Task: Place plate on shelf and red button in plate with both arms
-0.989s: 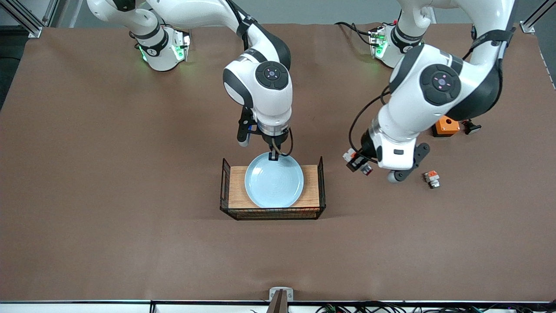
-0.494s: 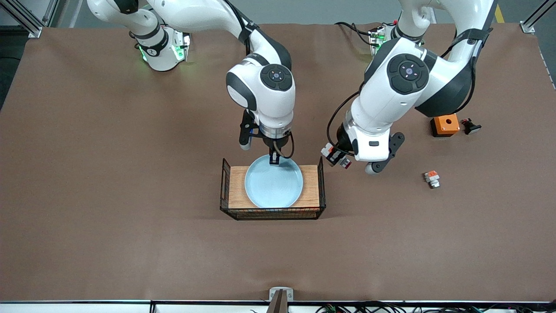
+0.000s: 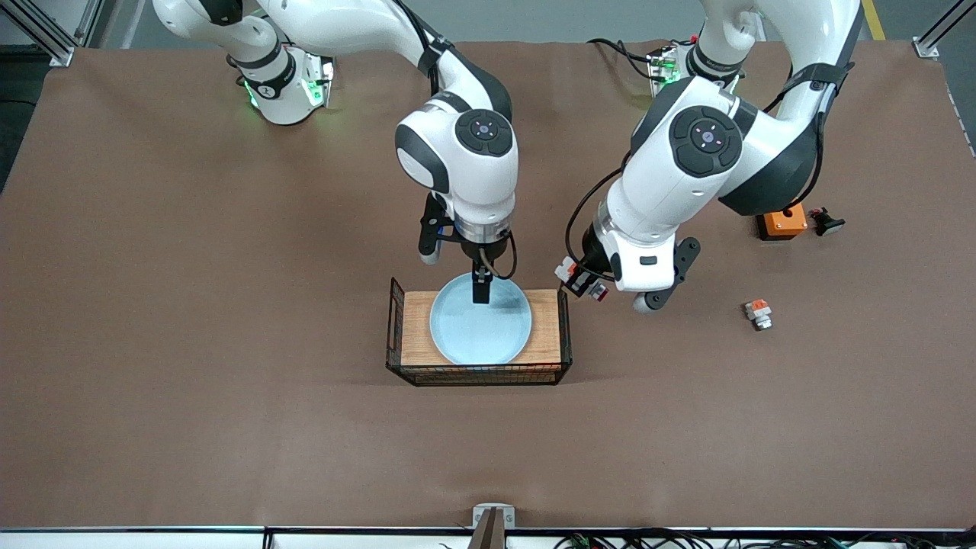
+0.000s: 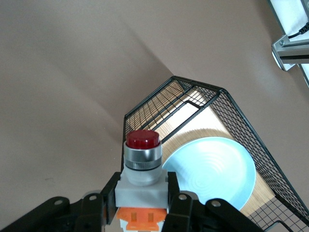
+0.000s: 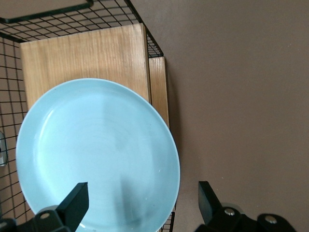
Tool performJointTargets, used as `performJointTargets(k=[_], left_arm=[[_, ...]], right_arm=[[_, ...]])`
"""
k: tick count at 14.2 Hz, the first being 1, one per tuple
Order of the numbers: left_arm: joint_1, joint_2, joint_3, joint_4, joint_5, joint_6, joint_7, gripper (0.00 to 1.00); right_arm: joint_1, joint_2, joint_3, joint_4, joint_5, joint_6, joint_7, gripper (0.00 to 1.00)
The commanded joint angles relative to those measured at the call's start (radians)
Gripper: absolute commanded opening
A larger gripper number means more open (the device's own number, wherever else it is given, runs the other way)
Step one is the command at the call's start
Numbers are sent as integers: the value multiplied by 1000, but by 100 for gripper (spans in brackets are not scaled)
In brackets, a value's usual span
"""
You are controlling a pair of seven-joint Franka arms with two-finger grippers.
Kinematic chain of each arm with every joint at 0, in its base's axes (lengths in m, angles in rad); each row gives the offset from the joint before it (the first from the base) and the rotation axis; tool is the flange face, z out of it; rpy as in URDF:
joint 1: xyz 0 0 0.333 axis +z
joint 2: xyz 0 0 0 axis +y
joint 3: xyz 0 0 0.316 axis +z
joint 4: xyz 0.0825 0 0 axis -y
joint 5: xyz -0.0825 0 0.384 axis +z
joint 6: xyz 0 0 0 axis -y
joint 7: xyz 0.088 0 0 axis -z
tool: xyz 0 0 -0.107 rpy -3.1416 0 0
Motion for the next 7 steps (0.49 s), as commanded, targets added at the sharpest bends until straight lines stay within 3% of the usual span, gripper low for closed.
performJointTargets(k=[1,7], left_arm=[[-11,15,6,29,2,-2,-19,31],[-11,19,7,30,2,3,-20,31]], right_arm=[[-13,10,9,70,10,-82,-104,100],[-149,-83,11,76,119,-345,-744,100]])
